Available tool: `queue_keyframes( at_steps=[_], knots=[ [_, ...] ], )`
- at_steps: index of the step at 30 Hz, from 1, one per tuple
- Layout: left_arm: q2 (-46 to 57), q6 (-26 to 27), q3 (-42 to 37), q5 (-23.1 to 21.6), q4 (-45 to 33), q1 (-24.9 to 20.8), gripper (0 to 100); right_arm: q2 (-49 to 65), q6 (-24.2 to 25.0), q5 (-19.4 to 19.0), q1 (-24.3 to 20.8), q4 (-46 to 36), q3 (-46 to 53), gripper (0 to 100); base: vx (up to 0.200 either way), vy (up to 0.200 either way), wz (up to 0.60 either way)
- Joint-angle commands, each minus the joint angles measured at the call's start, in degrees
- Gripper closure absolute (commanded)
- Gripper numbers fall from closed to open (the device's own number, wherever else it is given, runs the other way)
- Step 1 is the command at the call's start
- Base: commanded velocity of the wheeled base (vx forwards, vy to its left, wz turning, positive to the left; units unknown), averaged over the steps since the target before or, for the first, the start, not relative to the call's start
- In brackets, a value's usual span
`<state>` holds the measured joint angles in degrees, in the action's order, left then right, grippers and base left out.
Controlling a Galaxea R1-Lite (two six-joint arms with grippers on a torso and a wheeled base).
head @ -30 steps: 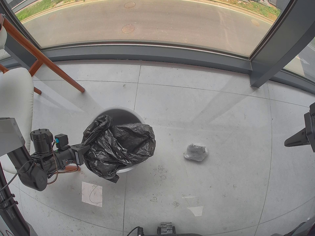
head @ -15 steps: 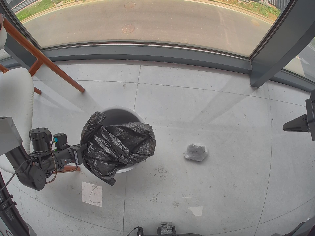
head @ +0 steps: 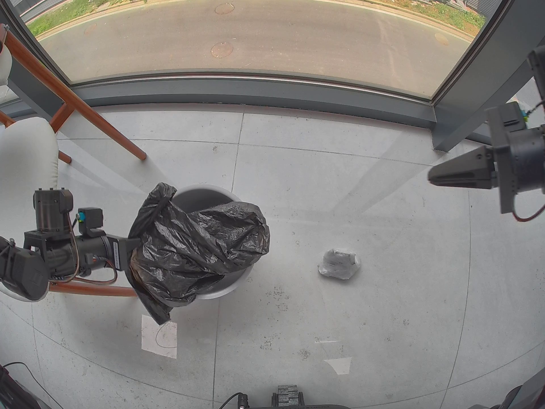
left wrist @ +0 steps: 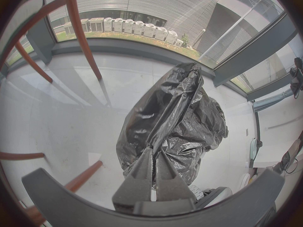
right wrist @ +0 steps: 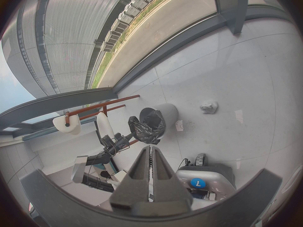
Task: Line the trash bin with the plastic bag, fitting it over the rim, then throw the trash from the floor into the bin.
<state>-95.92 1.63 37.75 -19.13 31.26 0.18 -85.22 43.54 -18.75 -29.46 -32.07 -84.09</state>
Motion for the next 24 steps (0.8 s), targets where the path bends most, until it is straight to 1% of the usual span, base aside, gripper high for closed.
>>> queue_keyframes(
  at_steps=[1,4,7,12,13,19,21,24],
  knots=[
    [4.3,0.3,3.1,0.9,-0.8,-0.6,100,-11.4,1.5,1.9,-5.3,7.0,0.9,100,0.000,0.000,0.00],
    [4.4,0.2,3.2,1.7,-2.2,-2.4,100,-14.9,1.7,1.8,-7.1,11.3,1.5,100,0.000,0.000,0.00],
    [4.3,0.2,3.9,2.8,-3.4,-2.6,100,-18.6,1.9,1.8,-8.2,13.7,1.5,100,0.000,0.000,0.00],
    [4.4,0.2,5.0,3.1,-4.3,-2.6,100,-22.5,1.9,1.9,-9.6,16.3,1.6,100,0.000,0.000,0.00],
    [4.6,0.2,5.1,3.7,-4.6,-2.6,100,-24.1,1.9,1.9,-10.5,17.1,1.9,100,0.000,0.000,0.00],
    [4.9,0.3,5.7,4.6,-4.7,-2.7,100,-29.4,1.5,2.4,-12.7,21.5,1.5,100,0.000,0.000,0.00],
    [4.9,0.4,5.6,5.8,-4.8,-3.5,100,-32.9,1.5,4.3,-13.1,25.0,0.7,100,0.000,0.000,0.00],
    [5.1,0.4,5.6,6.3,-5.3,-3.6,100,-34.4,1.1,6.0,-13.3,26.4,0.3,100,0.000,0.000,0.00]
  ],
)
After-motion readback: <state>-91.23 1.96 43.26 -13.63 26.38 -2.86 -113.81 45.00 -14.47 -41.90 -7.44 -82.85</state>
